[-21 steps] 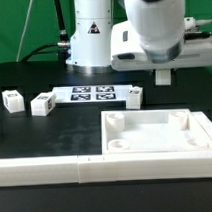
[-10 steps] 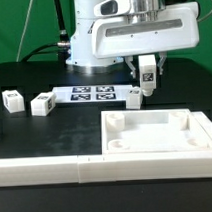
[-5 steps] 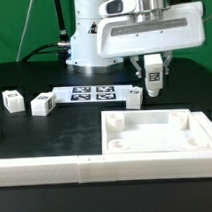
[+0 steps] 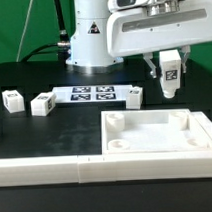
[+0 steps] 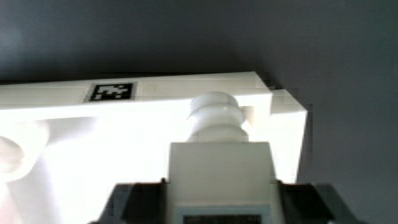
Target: Assemble one leg
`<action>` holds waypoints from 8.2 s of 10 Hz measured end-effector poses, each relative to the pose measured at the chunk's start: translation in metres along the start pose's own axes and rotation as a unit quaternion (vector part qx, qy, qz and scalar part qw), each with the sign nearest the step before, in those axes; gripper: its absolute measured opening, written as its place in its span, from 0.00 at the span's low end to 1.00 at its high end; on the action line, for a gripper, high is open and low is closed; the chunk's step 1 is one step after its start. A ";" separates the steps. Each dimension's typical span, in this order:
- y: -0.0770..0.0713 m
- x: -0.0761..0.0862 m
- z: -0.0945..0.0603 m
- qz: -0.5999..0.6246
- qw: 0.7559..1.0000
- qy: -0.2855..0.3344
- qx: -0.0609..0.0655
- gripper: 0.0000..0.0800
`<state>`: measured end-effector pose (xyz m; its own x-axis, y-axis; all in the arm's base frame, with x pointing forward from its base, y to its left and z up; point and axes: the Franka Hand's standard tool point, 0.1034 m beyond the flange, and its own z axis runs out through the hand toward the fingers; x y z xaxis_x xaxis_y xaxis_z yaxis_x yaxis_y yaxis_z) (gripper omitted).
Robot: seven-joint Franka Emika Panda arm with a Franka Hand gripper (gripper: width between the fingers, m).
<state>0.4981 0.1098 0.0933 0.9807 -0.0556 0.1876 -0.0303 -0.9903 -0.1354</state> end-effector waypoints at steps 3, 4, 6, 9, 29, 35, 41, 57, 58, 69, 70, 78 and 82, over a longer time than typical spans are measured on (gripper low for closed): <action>-0.002 0.015 -0.003 -0.017 1.000 -0.001 0.000 0.36; -0.006 0.031 -0.006 -0.021 1.000 0.005 0.003 0.36; -0.016 0.069 -0.005 -0.043 0.999 0.019 0.009 0.36; -0.011 0.093 0.001 -0.070 0.997 0.028 0.010 0.36; -0.004 0.118 0.048 -0.092 0.986 0.141 0.000 0.36; -0.004 0.114 0.060 -0.092 0.984 0.154 -0.002 0.36; -0.003 0.113 0.059 -0.090 0.982 0.163 -0.003 0.65; -0.003 0.134 0.027 -0.084 0.992 -0.094 0.025 0.81; -0.005 0.135 0.026 -0.085 0.986 -0.143 0.031 0.81; -0.005 0.144 0.035 -0.070 0.987 -0.138 0.031 0.36; -0.004 0.145 0.036 -0.019 0.991 -0.126 0.025 0.36; 0.003 0.145 0.036 0.456 0.883 -0.099 -0.044 0.37; 0.002 0.144 0.034 0.568 0.815 -0.101 -0.056 0.37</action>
Offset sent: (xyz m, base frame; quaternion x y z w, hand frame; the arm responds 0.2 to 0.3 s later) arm 0.0551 0.0008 0.0185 -0.0257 0.0193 -0.0736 0.9968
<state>0.6458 0.1038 0.0864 0.3201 -0.9332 -0.1635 -0.9467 -0.3215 -0.0187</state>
